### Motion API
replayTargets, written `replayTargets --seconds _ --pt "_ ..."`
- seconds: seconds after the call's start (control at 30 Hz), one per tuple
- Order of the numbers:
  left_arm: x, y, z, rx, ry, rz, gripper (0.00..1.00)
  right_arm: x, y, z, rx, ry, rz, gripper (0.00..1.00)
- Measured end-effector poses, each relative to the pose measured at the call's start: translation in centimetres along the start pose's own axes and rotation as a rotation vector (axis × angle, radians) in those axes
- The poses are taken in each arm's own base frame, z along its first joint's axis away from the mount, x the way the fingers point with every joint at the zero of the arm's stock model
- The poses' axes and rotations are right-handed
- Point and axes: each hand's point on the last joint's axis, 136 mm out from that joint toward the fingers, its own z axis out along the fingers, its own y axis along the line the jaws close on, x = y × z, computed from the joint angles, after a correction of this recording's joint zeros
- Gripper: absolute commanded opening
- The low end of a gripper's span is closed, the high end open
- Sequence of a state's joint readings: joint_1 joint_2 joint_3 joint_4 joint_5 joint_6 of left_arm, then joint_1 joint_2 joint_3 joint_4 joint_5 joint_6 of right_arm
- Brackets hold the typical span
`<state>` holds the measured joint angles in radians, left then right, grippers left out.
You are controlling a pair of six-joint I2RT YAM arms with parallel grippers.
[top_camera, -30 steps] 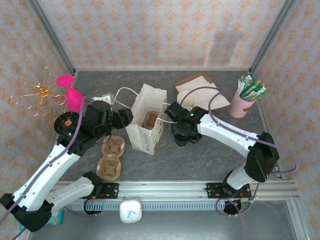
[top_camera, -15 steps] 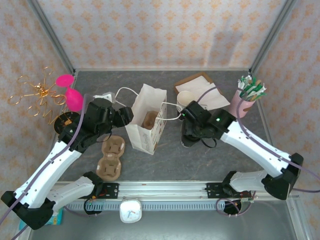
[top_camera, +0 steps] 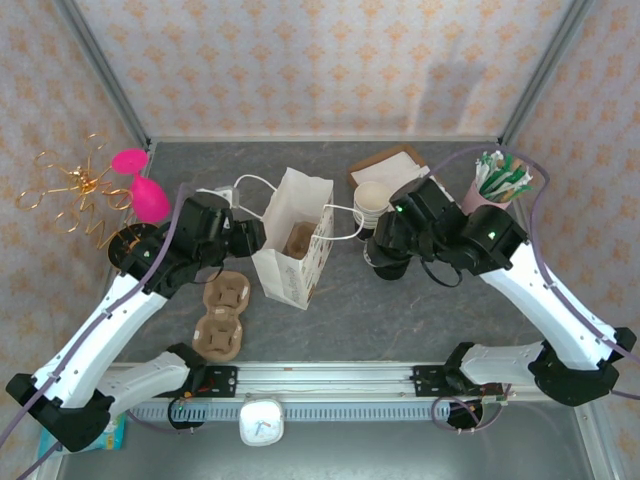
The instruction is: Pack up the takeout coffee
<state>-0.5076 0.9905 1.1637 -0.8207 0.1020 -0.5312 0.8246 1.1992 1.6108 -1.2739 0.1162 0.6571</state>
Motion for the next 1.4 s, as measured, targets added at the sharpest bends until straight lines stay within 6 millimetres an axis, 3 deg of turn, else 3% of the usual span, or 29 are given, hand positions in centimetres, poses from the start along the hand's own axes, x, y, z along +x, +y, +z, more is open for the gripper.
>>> replayTargets --seconds 0.17,0.23,0.37,0.5,0.6,0.77,0.93,1.23,1.4 --pt "-0.4 -0.3 -0.2 0.006 -0.003 0.013 0.33 -2.2 -1.0 -1.0 0.026 -0.07 0.039 0.61" --pt "-0.4 -0.4 -0.2 0.01 -0.001 0.016 0.32 -3.5 -1.3 -1.8 0.035 -0.111 0.053 0.61" --pt "-0.4 -0.6 -0.2 0.018 0.005 0.017 0.26 -5.7 -0.7 -3.5 0.015 -0.179 0.056 0.61" --pt "-0.2 -0.8 -0.2 0.032 0.016 0.016 0.2 -6.8 0.4 -3.8 0.001 -0.195 0.03 0.61" --pt "0.1 -1.0 -0.4 0.043 0.029 0.013 0.18 -7.3 1.4 -3.3 -0.005 -0.183 0.0 0.61" --pt "0.6 -0.8 -0.3 0.029 0.055 0.014 0.06 -7.6 3.1 -2.5 -0.034 -0.151 -0.047 0.61" --pt "0.8 -1.2 -0.6 0.035 0.072 0.026 0.0 -8.1 4.5 -3.1 -0.084 -0.147 -0.075 0.61" --pt "1.7 -2.3 -1.5 0.057 0.13 0.059 0.0 -8.7 6.5 -4.0 -0.165 -0.142 -0.119 0.61" --pt "2.0 -1.6 -2.0 0.027 0.15 0.086 0.0 -8.7 6.7 -3.9 -0.167 -0.139 -0.142 0.62"
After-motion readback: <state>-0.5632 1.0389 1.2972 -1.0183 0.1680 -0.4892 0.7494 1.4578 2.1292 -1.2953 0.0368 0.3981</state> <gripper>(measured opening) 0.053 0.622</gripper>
